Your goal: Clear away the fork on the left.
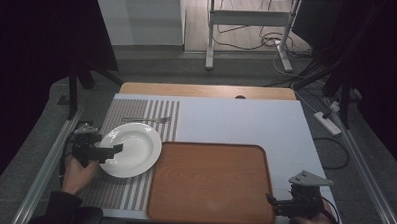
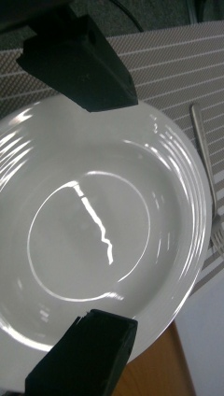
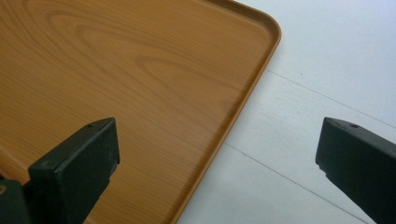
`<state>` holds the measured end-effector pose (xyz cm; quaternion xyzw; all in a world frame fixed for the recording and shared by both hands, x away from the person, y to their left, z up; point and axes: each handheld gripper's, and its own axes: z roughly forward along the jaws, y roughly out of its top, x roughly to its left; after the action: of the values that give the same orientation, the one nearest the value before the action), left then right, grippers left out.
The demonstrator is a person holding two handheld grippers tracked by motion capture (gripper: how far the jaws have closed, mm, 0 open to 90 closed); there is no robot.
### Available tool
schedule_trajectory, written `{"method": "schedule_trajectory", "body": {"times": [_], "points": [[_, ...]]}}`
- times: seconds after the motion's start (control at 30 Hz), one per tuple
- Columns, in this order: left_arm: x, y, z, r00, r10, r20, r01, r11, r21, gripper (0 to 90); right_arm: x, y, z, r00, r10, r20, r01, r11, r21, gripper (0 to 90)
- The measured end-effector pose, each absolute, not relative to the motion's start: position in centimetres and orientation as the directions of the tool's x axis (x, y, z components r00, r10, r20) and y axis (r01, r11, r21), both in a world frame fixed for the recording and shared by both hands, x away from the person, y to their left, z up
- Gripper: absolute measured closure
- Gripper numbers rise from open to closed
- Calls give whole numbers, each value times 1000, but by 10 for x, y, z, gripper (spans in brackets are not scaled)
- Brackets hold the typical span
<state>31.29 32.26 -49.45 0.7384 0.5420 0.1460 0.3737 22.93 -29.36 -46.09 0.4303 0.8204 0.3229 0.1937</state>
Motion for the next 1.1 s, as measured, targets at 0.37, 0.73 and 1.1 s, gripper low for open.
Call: {"method": "schedule_trajectory", "body": {"times": [0.37, 0.73, 1.1], "points": [[340, 335, -497, 365, 910, -197, 691, -123, 712, 0, 229, -293, -461, -554, 832, -38, 584, 421, 694, 3], [355, 332, -499, 390, 898, -204, 693, -140, 707, 0, 229, -294, -461, -555, 831, -39, 583, 422, 694, 3], [377, 329, -501, 404, 892, -203, 701, -159, 695, 0, 230, -293, -461, -557, 829, -37, 583, 423, 693, 3]]}}
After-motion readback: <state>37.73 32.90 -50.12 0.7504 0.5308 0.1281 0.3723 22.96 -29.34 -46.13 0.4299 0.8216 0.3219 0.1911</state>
